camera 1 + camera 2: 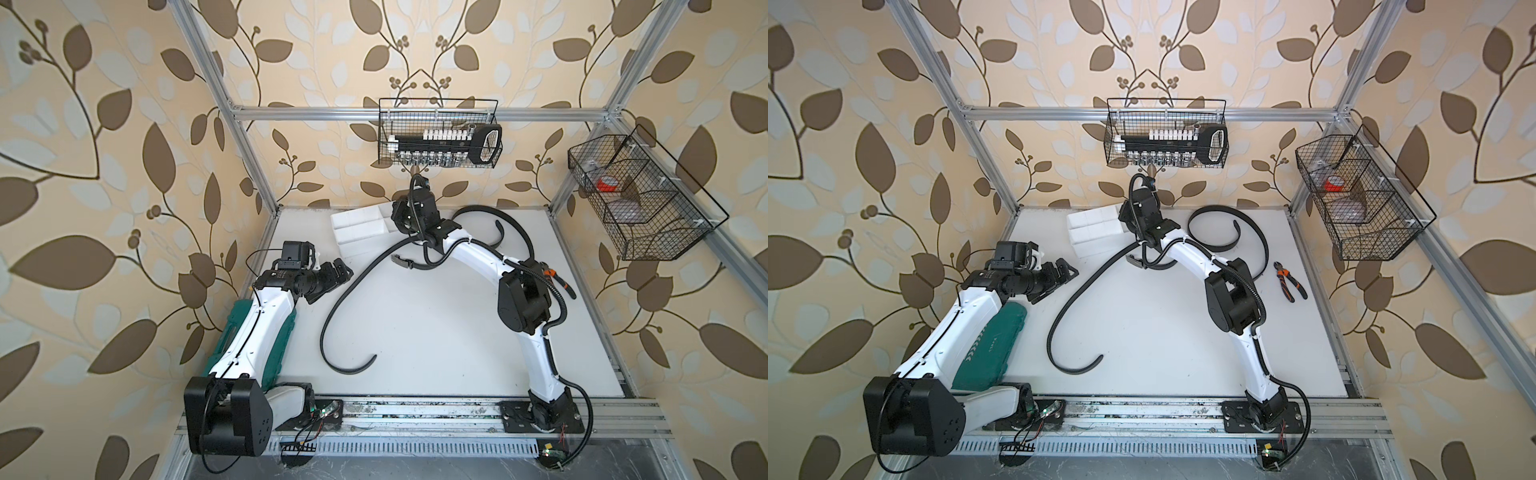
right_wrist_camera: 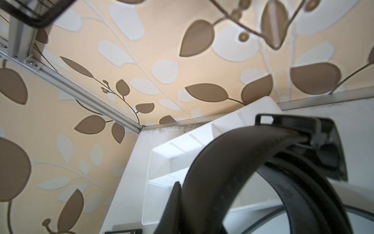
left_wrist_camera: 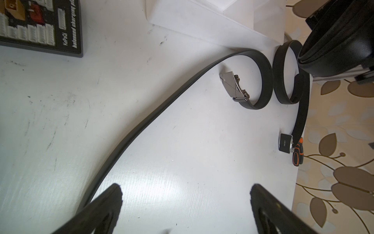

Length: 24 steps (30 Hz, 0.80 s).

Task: Place the belts into the storage roll
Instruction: Place the belt in the container.

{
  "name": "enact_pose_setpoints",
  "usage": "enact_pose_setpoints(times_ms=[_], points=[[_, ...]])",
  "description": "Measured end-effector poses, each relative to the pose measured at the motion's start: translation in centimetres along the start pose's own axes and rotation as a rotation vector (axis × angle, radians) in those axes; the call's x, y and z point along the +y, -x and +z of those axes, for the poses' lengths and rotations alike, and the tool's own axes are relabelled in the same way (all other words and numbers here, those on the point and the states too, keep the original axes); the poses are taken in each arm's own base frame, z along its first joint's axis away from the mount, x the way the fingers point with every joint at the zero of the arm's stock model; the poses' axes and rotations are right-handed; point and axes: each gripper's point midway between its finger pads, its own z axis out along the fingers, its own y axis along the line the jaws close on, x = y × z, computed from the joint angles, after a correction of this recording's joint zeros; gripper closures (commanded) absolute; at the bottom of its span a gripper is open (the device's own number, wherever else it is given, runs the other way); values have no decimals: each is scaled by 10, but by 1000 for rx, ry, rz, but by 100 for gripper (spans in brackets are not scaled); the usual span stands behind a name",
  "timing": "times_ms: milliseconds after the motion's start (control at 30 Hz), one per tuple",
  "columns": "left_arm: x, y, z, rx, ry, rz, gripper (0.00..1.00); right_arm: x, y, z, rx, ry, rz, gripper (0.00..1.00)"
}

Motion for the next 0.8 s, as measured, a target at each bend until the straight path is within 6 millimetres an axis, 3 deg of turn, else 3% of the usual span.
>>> enact_pose_setpoints(times_ms=[167,333,433,567,800], points=[[-2,1,0,-2,-8,3,1,1,-1,4,-29,67,54,99],[-3,2,0,-6,-14,5,1,-36,-25,13,-21,80,149,100],[-3,3,0,-9,-16,6,1,-45,-19,13,-57,91,224,100],[-6,2,0,-4,-29,7,1,-32,4,10,-126,161,325,100],[-7,1,0,-2,-36,7,1,8,25,2,-200,240,405,100]])
